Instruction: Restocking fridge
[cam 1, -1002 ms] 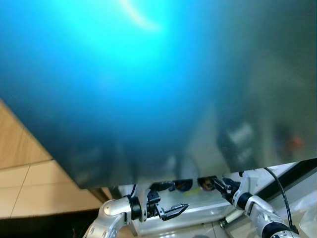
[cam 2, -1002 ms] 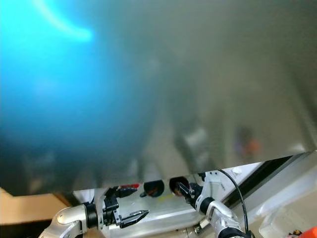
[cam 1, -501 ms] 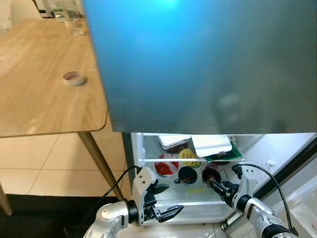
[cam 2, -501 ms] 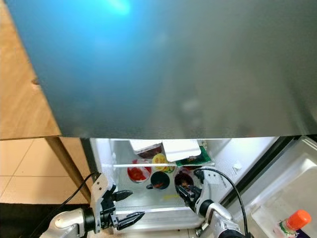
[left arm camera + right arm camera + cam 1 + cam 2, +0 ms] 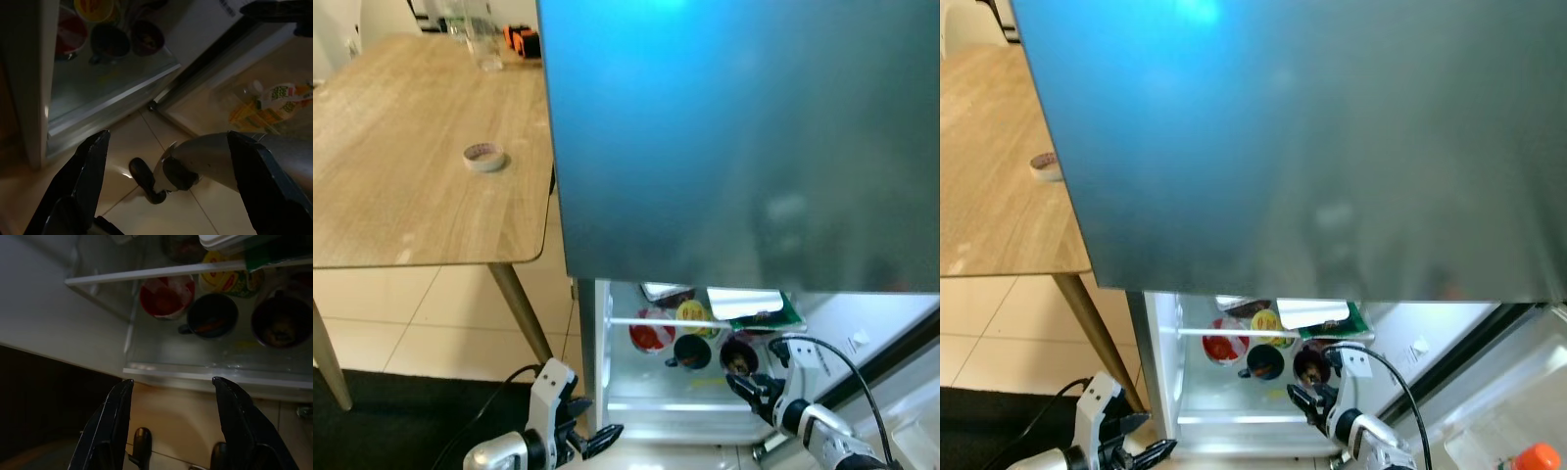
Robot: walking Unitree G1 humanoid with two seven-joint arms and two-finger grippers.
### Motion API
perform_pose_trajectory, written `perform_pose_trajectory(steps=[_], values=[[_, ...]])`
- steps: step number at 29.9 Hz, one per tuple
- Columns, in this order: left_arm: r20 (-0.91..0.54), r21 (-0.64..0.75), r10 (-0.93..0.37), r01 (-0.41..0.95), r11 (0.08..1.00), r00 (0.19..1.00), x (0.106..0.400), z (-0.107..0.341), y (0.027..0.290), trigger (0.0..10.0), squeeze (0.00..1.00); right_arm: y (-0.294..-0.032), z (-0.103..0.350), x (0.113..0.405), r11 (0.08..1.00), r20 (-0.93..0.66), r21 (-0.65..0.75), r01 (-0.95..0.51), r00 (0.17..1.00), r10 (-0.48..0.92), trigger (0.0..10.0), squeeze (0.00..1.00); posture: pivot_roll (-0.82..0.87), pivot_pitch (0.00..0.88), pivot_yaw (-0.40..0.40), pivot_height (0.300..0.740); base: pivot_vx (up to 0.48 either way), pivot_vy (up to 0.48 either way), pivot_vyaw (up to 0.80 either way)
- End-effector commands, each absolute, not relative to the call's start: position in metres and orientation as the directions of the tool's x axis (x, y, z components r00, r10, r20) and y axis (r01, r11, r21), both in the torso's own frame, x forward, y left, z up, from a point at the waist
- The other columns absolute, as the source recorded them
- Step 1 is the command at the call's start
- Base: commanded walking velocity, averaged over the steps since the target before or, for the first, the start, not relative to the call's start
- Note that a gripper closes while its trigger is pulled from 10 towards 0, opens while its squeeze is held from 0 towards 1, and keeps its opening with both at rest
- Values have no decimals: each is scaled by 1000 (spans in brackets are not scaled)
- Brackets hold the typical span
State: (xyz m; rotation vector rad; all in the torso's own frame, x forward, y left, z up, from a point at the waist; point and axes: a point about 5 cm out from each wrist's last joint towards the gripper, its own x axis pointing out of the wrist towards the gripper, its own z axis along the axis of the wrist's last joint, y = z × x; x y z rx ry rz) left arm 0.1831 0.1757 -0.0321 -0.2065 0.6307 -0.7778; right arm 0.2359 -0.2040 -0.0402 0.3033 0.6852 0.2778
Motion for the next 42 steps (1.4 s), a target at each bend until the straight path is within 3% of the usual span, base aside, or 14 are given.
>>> perform_pose_trajectory(steps=[1, 5, 10, 21, 26, 27, 28, 30, 33, 35, 42], values=[[-524, -414, -651, 503, 759, 550, 166, -47, 190, 10000, 0, -210, -52, 219, 933, -643, 341, -117, 695, 323, 10000, 0, 91, 0, -80, 740, 0, 0, 0], [-569, -413, -607, 445, 794, 555, 156, -57, 197, 10000, 0, -212, -58, 209, 940, -678, 326, -101, 667, 308, 10000, 0, 89, 0, -78, 740, 0, 0, 0], [-705, -348, -431, 253, 902, 564, 137, -78, 214, 10000, 0, -218, -75, 178, 957, -771, 287, -29, 587, 249, 10000, 0, 93, 0, -67, 740, 0, 0, 0], [-829, -240, -229, 46, 970, 510, 104, -94, 234, 10000, 0, -215, -98, 127, 970, -864, 241, 25, 460, 203, 10000, 0, 86, 0, -44, 740, 0, 0, 0], [-836, -200, -144, -50, 978, 529, 100, -95, 242, 10000, 0, -227, -100, 113, 967, -874, 210, 143, 470, 121, 10000, 0, 86, 0, -45, 740, 0, 0, 0], [-840, -169, -98, -87, 982, 533, 100, -95, 245, 10000, 0, -247, -99, 102, 973, -894, 117, 198, 448, 16, 10000, 0, 86, 0, -47, 740, 0, 0, 0], [-840, -169, -98, -87, 982, 533, 100, -95, 245, 10000, 0, -247, -99, 102, 973, -894, 117, 198, 448, 16, 10000, 0, 86, 0, -47, 740, 0, 0, 0], [-850, -136, -74, -82, 987, 522, 101, -95, 248, 10000, 0, -259, -99, 92, 992, -924, 2, 130, 379, -48, 10000, 0, 86, 0, -47, 740, 0, 0, 0], [-852, -130, -72, -76, 989, 519, 101, -95, 248, 10000, 0, -260, -100, 88, 998, -935, -27, 56, 352, -45, 10000, 0, 86, 0, -47, 740, 0, 0, 0], [-854, -123, -64, -81, 989, 517, 102, -95, 249, 10000, 0, -258, -102, 82, 996, -952, -53, -73, 306, -28, 10000, 0, 77, 0, -48, 740, 0, 0, 0], [-861, -125, -65, -87, 988, 504, 101, -96, 247, 10000, 0, -253, -105, 76, 991, -965, -54, -120, 260, -21, 10000, 0, 73, 0, -45, 740, 0, 0, 0]])
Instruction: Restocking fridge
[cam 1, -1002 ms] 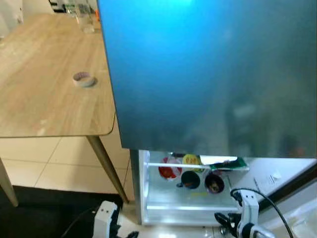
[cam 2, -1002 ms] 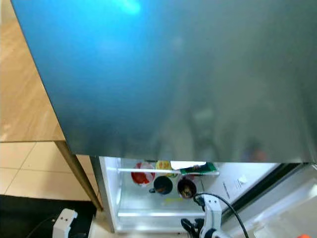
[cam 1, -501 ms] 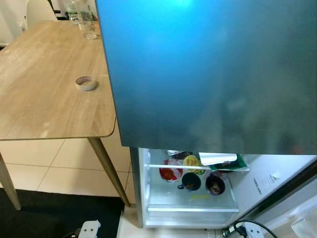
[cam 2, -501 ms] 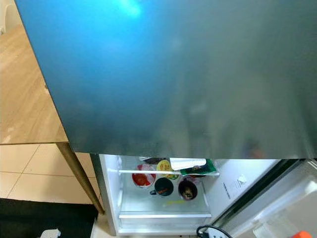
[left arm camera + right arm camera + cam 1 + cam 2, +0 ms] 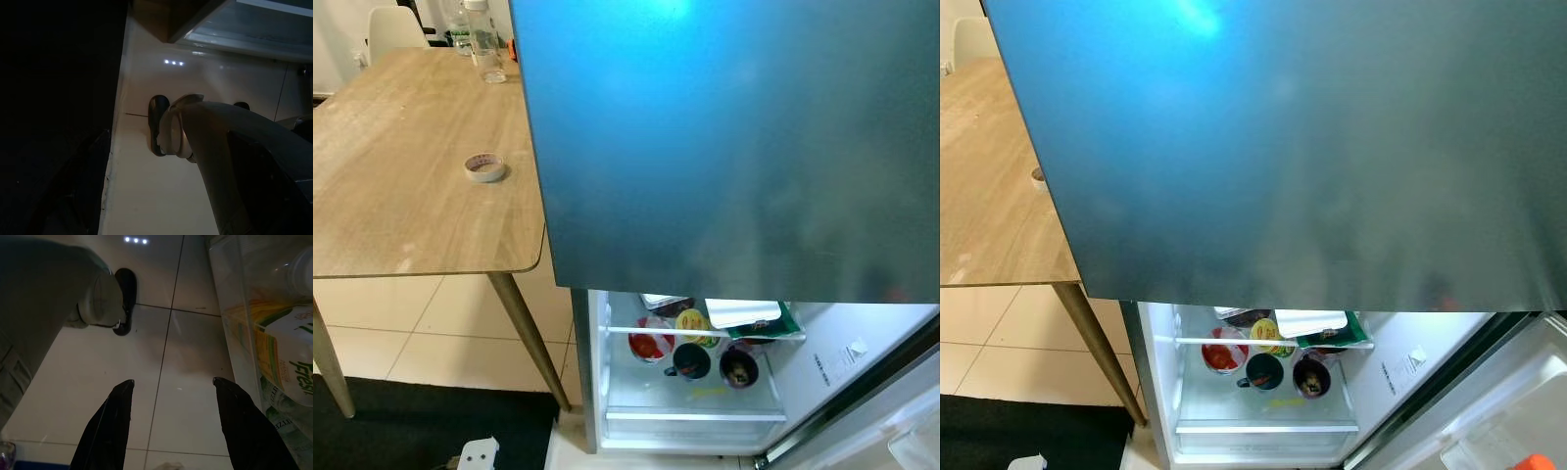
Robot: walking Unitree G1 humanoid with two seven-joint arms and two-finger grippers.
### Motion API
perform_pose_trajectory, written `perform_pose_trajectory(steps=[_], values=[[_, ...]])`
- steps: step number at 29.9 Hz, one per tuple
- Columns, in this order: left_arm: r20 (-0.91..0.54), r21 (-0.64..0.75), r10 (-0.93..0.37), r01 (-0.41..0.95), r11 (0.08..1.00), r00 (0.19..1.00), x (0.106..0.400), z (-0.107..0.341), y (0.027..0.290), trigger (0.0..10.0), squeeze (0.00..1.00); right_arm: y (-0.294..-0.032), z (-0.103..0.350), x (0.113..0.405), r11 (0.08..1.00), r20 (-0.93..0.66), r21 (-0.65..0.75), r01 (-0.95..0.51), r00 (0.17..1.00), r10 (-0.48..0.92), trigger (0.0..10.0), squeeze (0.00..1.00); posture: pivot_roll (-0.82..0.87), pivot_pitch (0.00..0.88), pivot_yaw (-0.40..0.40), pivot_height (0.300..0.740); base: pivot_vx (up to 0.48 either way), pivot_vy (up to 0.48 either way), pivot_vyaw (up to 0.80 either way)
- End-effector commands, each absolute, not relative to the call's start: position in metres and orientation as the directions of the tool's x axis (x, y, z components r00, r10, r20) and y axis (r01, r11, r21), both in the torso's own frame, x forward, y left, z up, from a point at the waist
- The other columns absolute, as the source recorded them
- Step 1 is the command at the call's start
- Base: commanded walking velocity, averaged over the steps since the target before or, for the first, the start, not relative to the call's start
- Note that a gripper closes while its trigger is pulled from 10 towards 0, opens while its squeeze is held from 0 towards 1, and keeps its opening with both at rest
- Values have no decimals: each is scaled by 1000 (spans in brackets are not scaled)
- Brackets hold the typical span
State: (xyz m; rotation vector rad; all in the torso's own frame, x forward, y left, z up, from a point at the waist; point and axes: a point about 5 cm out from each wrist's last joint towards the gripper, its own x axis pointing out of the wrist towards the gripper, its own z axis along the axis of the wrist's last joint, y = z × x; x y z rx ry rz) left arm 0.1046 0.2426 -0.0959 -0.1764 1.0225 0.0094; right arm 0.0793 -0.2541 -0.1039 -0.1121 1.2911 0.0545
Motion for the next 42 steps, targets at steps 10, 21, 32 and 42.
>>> perform_pose_trajectory(steps=[10, 21, 32, 42], values=[[-876, -153, -87, -101, 983, 474, 97, -100, 240, 10000, 0, -251, -107, 72, 990, -970, -60, -131, 241, -27, 10000, 0, 65, 0, -48, 740, 0, 0, 0], [-881, -160, -95, -103, 982, 464, 95, -102, 233, 10000, 0, -257, -105, 70, 988, -974, -74, -139, 221, -42, 10000, 0, 59, 0, -53, 740, -255, 0, 0], [-883, -166, -99, -109, 980, 458, 94, -103, 230, 10000, 0, -255, -106, 71, 988, -975, -68, -142, 221, -35, 10000, 0, 58, 0, -55, 740, -297, 0, 0], [-883, -172, -106, -106, 979, 458, 94, -104, 229, 10000, 0, -255, -106, 69, 988, -975, -66, -143, 219, -34, 10000, 0, 51, 0, -59, 740, -312, 0, 0]])
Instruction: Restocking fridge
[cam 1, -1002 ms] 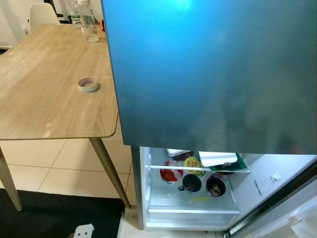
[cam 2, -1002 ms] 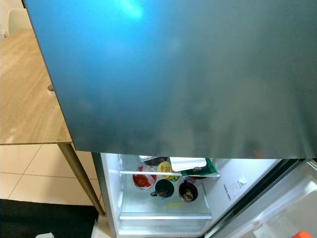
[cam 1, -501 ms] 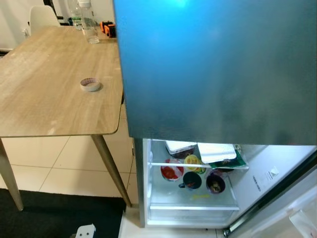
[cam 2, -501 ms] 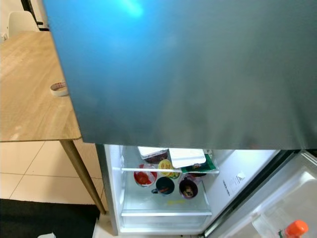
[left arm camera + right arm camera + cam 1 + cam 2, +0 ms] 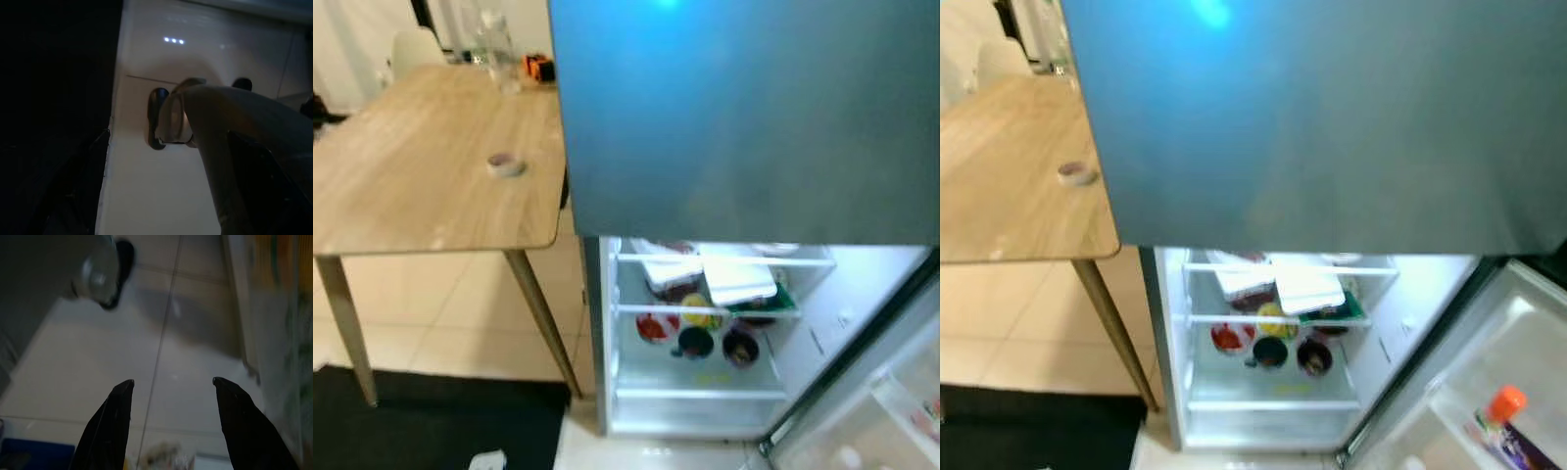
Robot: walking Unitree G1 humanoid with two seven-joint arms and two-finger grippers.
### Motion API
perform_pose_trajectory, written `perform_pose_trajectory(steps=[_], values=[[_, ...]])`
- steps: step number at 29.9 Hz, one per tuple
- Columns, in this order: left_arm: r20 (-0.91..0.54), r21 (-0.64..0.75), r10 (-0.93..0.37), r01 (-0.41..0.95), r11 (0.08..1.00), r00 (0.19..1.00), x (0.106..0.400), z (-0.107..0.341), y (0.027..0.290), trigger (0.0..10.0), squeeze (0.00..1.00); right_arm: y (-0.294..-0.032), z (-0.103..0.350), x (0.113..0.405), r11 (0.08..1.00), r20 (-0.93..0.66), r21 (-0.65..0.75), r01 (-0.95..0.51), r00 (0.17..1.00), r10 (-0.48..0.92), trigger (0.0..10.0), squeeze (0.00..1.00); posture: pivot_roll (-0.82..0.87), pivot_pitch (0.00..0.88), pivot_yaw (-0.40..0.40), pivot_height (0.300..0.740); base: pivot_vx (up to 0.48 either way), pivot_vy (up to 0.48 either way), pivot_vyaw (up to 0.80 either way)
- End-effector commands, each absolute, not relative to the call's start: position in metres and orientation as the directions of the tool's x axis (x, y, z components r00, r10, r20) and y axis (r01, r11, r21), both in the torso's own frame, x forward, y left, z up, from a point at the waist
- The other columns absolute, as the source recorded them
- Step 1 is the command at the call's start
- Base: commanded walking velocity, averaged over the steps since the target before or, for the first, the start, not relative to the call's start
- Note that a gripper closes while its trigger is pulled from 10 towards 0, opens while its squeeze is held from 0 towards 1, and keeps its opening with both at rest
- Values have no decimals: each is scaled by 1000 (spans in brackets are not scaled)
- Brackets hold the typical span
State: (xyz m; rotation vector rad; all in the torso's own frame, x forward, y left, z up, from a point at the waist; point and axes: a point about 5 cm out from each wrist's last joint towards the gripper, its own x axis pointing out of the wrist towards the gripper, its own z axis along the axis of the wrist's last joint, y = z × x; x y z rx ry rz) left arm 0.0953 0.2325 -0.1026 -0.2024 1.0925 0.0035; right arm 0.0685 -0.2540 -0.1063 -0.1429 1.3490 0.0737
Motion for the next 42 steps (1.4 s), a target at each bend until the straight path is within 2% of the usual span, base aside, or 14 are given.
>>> perform_pose_trajectory(steps=[1, 12, 25, 29, 42], values=[[-883, -172, -106, -106, 979, 458, 94, -104, 229, 10000, 0, -255, -106, 69, 988, -975, -66, -143, 219, -34, 10000, 0, 51, 0, -59, 740, -311, 0, 0], [-884, -181, -120, -94, 979, 452, 92, -105, 224, 10000, 0, -256, -106, 68, 985, -976, -63, -158, 216, -28, 10000, 0, 48, 0, -65, 740, -313, 0, 0], [-878, -194, -144, -63, 979, 457, 97, -105, 217, 10000, 0, -254, -102, 84, 990, -956, -39, -136, 294, 3, 10000, 0, 46, 0, -74, 740, -313, 0, 0], [-877, -196, -148, -59, 979, 458, 98, -106, 215, 10000, 0, -254, -102, 84, 989, -961, -36, -140, 278, 4, 10000, 0, 43, 0, -75, 740, -300, 0, 0], [-874, -183, -137, -55, 982, 467, 98, -106, 215, 10000, 0, -256, -103, 78, 993, -971, -25, -119, 239, 4, 10000, 0, 28, 0, -73, 740, -43, 0, -799]])
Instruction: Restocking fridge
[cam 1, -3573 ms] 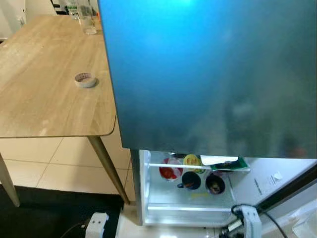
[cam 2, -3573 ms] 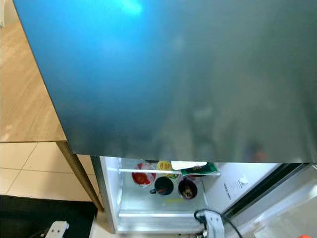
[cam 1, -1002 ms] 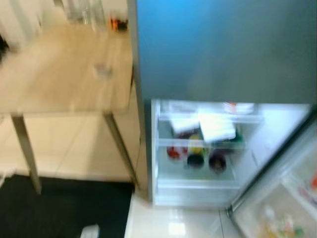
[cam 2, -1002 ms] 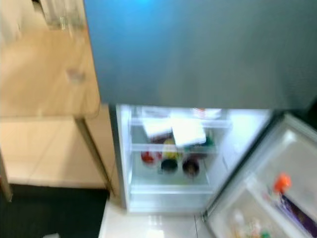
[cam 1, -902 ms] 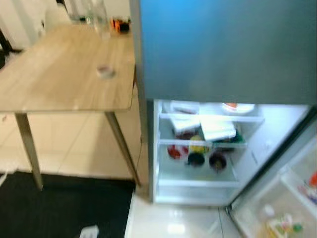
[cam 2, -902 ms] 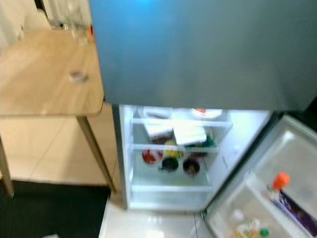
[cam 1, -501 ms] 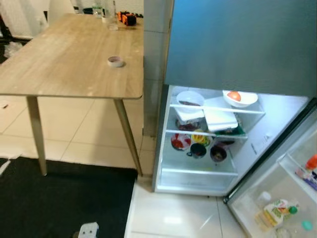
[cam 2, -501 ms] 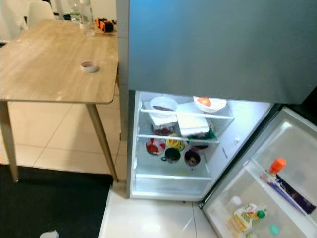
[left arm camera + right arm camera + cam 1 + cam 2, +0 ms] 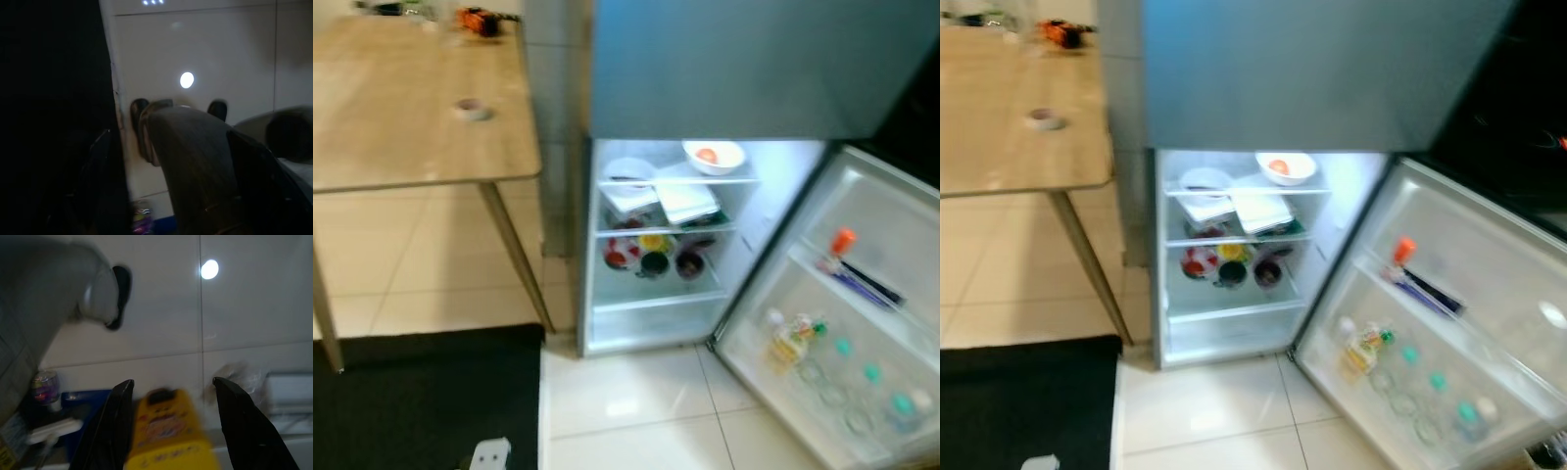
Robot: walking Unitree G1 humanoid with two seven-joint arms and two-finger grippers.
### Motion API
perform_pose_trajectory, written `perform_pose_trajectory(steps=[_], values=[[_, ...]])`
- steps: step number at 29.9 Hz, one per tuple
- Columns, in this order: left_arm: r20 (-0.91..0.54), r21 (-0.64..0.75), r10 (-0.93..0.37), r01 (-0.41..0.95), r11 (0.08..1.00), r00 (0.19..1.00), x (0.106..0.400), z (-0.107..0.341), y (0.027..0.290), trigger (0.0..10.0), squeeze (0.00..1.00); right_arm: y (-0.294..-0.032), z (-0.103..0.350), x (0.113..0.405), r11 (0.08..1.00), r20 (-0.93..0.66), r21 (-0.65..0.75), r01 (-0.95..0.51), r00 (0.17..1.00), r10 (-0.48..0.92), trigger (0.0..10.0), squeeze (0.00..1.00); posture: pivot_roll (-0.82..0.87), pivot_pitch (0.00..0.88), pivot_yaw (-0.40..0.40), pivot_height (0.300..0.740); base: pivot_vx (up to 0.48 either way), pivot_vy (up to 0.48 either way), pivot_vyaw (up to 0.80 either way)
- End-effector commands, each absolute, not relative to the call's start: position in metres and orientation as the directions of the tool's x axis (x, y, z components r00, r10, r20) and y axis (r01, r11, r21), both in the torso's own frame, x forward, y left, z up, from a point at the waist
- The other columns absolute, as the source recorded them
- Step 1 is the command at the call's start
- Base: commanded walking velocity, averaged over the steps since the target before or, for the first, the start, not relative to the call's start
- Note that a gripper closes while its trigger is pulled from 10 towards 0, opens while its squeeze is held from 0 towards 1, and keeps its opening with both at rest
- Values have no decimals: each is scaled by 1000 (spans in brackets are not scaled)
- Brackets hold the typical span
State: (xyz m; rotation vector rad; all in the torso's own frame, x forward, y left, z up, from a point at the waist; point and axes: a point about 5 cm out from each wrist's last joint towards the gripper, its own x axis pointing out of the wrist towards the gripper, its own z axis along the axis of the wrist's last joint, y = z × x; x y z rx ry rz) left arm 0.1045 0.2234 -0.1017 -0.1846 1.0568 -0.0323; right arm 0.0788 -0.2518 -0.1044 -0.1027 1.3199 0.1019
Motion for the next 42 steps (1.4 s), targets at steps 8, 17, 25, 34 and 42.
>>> perform_pose_trajectory(steps=[8, 17, 25, 34, 42], values=[[-867, -96, -43, -81, 992, 496, 101, -104, 219, 10000, 0, -252, -105, 77, 993, -973, -14, -119, 230, 14, 10000, 0, 32, 0, -71, 740, 0, 0, -800], [-841, -134, -64, -92, 987, 537, 111, -101, 218, 10000, 0, -247, -105, 83, 992, -970, -9, -129, 242, 22, 10000, 0, 42, 0, -74, 740, 0, 0, -800], [-845, -179, -90, -121, 976, 526, 112, -102, 214, 10000, 0, -244, -104, 94, 990, -962, -25, -142, 274, 15, 10000, 0, 47, 0, -76, 740, 0, -120, -300], [-854, -183, -97, -119, 976, 512, 107, -104, 212, 10000, 0, -245, -103, 94, 990, -962, -29, -140, 273, 10, 10000, 0, 38, 0, -76, 740, 0, -480, 0], [-857, -181, -95, -123, 976, 506, 106, -104, 213, 10000, 0, -246, -103, 96, 990, -956, -42, -132, 294, -1, 10000, 0, 38, 0, -75, 740, 0, -480, 0]])
